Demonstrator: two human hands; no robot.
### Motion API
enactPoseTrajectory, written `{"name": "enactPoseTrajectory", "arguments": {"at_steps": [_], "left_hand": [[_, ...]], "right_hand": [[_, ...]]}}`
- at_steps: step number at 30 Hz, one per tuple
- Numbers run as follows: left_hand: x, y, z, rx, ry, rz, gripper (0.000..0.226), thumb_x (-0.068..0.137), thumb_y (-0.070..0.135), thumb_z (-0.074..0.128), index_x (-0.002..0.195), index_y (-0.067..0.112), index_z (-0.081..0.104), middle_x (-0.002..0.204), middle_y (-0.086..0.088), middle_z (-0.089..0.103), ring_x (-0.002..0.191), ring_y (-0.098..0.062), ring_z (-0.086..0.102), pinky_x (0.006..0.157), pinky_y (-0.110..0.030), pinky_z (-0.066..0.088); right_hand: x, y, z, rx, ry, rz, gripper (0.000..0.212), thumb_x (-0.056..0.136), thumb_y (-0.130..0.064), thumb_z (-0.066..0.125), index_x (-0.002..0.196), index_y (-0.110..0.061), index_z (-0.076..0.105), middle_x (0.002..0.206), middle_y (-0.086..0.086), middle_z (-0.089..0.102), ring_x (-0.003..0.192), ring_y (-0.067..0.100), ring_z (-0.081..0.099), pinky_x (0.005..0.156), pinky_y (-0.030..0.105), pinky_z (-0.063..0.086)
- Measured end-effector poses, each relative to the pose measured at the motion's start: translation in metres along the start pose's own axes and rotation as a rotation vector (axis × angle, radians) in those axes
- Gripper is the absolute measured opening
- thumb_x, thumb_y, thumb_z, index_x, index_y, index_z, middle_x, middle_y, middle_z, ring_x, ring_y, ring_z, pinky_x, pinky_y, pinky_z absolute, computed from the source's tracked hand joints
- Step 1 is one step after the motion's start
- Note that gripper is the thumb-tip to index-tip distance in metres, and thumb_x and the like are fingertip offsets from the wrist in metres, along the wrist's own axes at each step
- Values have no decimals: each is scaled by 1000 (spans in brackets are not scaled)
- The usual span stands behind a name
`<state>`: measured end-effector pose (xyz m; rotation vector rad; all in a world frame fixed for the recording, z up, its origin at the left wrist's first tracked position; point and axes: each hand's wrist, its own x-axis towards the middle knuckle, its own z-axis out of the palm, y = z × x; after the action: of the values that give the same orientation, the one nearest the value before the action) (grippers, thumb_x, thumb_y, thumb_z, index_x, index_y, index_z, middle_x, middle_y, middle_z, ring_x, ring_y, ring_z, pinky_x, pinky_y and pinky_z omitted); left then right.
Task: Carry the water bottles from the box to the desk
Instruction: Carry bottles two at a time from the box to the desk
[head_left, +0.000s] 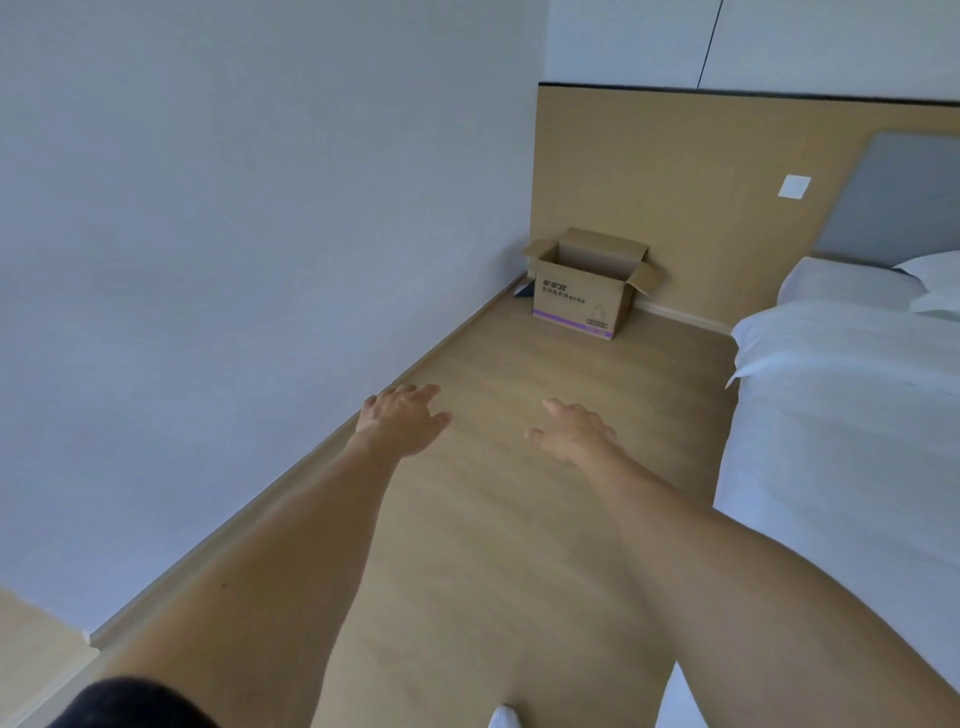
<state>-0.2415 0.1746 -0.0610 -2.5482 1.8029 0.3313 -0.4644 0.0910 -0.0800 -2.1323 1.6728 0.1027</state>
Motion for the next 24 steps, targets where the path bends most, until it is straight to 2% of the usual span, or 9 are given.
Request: {"name": "enactPoseTrajectory", "arguments": {"at_steps": [13, 24], "left_hand": [[229, 53, -26, -19, -26, 121, 59, 100, 58, 39, 154, 35, 33, 157, -1, 41, 143, -27, 37, 116, -44, 28], [438, 70, -32, -65, -83, 214, 61, 97, 54, 42, 154, 35, 32, 156, -2, 40, 141, -28, 39, 112, -46, 30]], "right_hand": [[195, 16, -76, 0, 4, 97, 67, 94, -56, 50, 153, -29, 31, 150, 11, 43, 139, 31, 41, 112, 44, 37], [353, 7, -131, 20, 21, 238, 68, 97, -56, 47, 157, -34, 24, 162, 5, 29, 147, 30, 31, 117, 44, 32]]}}
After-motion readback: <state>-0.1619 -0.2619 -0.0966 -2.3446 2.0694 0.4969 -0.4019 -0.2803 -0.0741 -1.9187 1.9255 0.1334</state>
